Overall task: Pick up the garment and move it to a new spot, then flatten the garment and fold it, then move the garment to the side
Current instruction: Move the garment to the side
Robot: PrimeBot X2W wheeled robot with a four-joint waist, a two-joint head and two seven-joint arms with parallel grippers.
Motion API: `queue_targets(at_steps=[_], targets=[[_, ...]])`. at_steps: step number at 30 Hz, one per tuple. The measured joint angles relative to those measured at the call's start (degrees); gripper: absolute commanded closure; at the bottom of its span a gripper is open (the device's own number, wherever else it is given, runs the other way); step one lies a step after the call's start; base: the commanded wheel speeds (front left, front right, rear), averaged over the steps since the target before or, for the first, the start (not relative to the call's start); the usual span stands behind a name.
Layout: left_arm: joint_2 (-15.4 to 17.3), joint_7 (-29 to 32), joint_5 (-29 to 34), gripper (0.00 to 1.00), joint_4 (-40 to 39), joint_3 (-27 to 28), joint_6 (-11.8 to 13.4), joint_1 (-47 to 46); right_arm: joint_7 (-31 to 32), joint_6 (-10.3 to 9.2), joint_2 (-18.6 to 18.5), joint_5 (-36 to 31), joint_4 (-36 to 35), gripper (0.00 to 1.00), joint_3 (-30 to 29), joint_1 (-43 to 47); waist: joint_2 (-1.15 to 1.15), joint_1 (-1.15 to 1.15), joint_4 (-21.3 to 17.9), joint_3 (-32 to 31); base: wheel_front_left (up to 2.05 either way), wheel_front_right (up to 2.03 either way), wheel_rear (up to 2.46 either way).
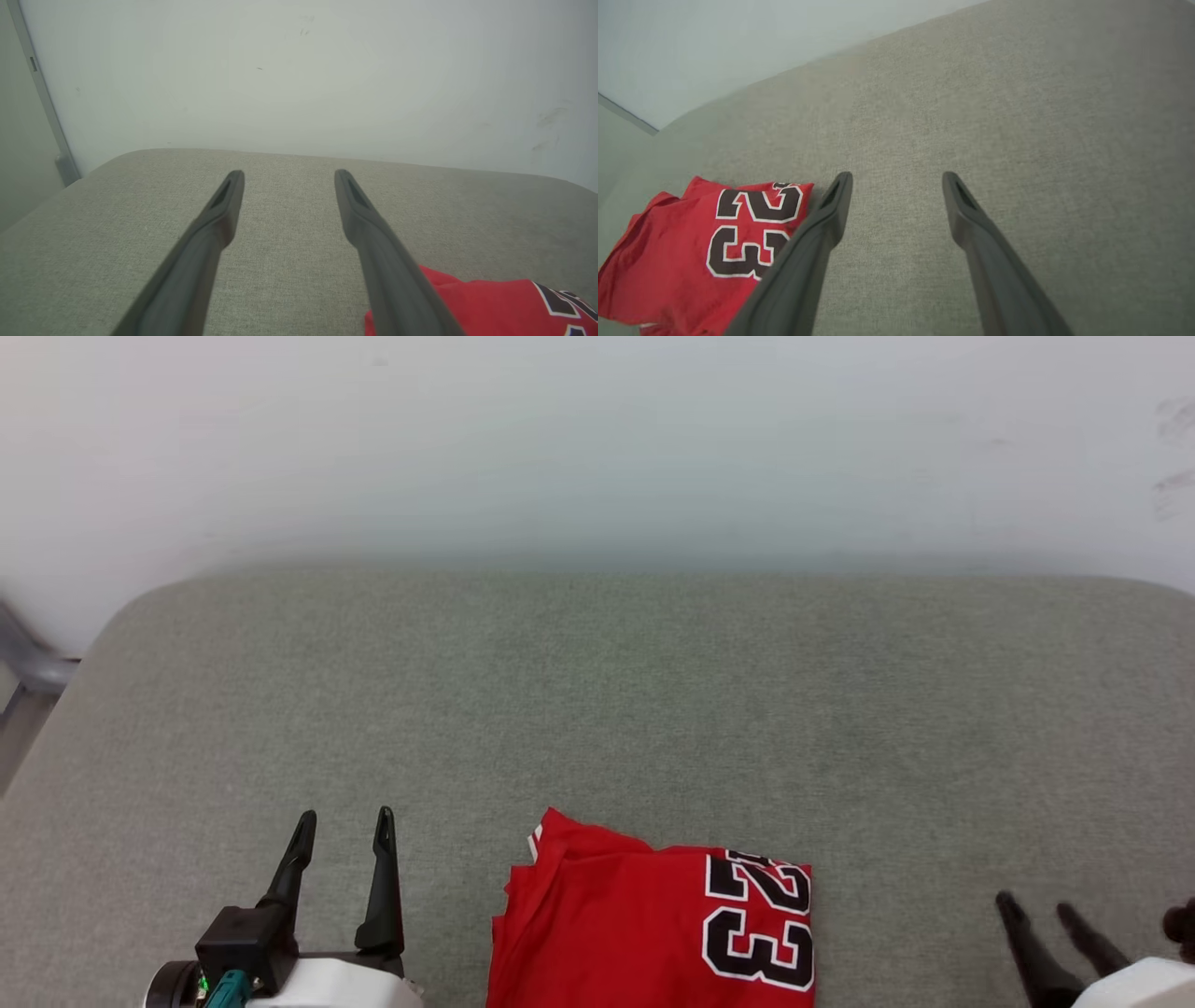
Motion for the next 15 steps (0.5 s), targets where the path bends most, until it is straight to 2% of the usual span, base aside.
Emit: queue_targets(at_steps=[5,9,15], targets=[[-1.6,-0.1,0.5,0.0,-0.3,0.7,-1.1,-1.6,11.7,0.0,-3.5,9.0,2.0,0.0,3.4,-0.5,0.0,0.0,1.2,2.8,0.0,0.0,0.0],[-3.4,-0.1,1.2,0.0,-0.4,1.0,-1.9,-4.0,18.2,-0.01,-3.8,14.9,2.6,0.0,7.9,-1.9,0.0,0.01,2.4,5.8,0.0,0.0,0.0],[-5.4,-0.1,3.0,0.0,-0.4,1.9,-4.0,-6.8,19.9,0.0,-4.4,20.8,6.5,0.0,15.0,-6.5,0.0,0.01,4.3,10.6,0.0,0.0,0.0]])
